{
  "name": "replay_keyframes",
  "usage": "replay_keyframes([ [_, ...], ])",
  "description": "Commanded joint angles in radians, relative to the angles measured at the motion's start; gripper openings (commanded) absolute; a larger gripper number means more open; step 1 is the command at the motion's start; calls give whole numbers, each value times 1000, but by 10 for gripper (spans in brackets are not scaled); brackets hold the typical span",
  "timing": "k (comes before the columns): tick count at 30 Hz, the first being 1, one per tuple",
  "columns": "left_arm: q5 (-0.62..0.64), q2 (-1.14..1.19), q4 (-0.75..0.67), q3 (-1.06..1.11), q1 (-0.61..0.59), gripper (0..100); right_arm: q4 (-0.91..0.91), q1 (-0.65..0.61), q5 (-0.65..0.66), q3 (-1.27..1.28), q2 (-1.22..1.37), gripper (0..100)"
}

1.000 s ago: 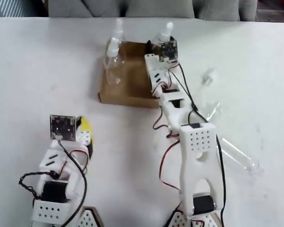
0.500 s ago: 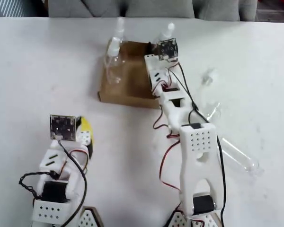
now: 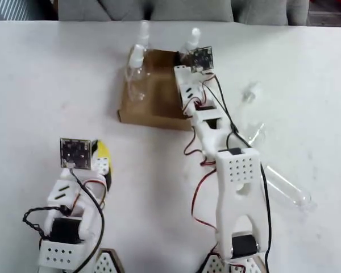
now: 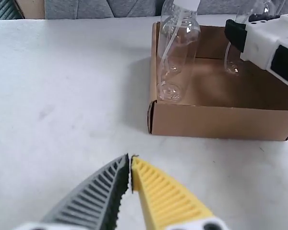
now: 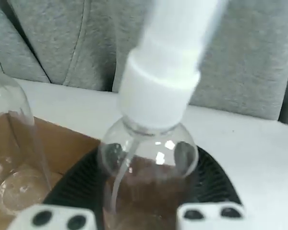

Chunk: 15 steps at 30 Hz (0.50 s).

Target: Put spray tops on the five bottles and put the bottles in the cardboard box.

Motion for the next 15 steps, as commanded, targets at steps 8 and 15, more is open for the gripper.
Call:
replay_keyframes([
  [8, 3, -7, -5, 0, -8, 23, -42, 47, 9, -8, -71, 34],
  [15, 3, -7, -5, 0, -8, 23, -47, 38, 8, 144, -217, 34],
])
